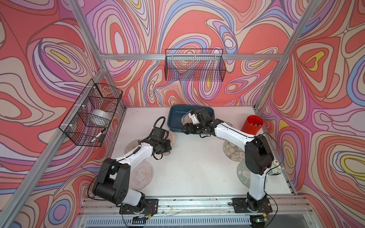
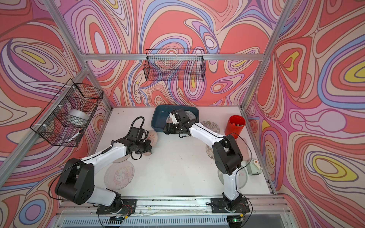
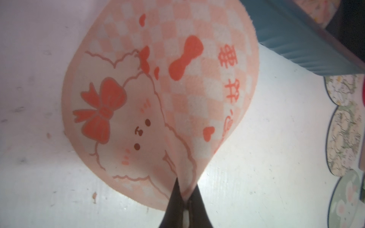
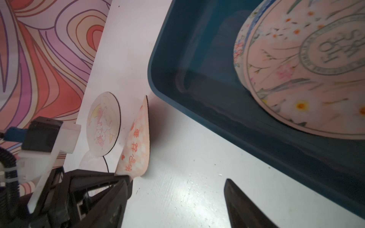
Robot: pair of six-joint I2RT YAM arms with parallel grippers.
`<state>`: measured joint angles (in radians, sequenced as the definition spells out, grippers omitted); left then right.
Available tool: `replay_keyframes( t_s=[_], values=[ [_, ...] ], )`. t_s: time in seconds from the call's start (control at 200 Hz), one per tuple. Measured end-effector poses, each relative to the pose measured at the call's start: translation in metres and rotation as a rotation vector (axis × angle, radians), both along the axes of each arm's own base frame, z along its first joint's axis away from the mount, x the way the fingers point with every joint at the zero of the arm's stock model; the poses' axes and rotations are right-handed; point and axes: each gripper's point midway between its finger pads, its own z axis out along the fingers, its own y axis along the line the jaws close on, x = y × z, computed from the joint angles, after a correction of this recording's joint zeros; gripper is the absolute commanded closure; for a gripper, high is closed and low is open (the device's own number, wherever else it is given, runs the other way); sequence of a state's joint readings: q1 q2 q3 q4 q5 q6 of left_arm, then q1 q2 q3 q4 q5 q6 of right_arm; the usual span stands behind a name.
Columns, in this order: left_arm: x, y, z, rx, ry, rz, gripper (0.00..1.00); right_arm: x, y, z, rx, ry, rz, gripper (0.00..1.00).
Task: Put the coasters into the storage box
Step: Pick up the coaster from the center of the board.
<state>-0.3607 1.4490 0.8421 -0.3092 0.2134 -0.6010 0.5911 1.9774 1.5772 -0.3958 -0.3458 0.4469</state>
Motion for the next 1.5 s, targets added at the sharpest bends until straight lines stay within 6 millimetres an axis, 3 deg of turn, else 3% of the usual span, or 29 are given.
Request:
replay_keyframes(
  t_s=[0.26,0.546,0.796,0.856,0.906,1.157,1.302,1.497],
  values=[
    [-0.01,-0.023,0.013,-0.119,-0.036,-0.025,1.0,-0.011,0.033,-0.015,0.043,0.067,0.063,0.25],
    [-0.008,-0.034,0.02,-0.184,-0.049,-0.026,1.0,-0.025,0.054,-0.025,0.061,0.117,0.107,0.43],
    [-0.005,-0.039,0.023,-0.212,-0.055,-0.023,1.0,-0.027,0.06,-0.022,0.069,0.117,0.122,0.91],
    [-0.004,-0.039,0.024,-0.214,-0.057,-0.022,1.0,-0.026,0.061,-0.02,0.072,0.114,0.119,1.0],
    [-0.004,-0.039,0.024,-0.214,-0.057,-0.022,1.0,-0.025,0.061,-0.019,0.074,0.116,0.116,1.0],
    [-0.003,-0.037,0.018,-0.198,-0.048,-0.014,0.41,-0.022,0.056,-0.021,0.036,0.091,0.103,1.0],
    [-0.002,-0.034,0.017,-0.183,-0.051,-0.002,0.3,-0.018,0.045,-0.013,-0.017,0.043,0.083,1.0],
    [-0.005,-0.026,0.013,-0.14,-0.043,0.014,0.2,0.002,0.03,0.026,-0.092,-0.105,0.028,1.0]
  ],
)
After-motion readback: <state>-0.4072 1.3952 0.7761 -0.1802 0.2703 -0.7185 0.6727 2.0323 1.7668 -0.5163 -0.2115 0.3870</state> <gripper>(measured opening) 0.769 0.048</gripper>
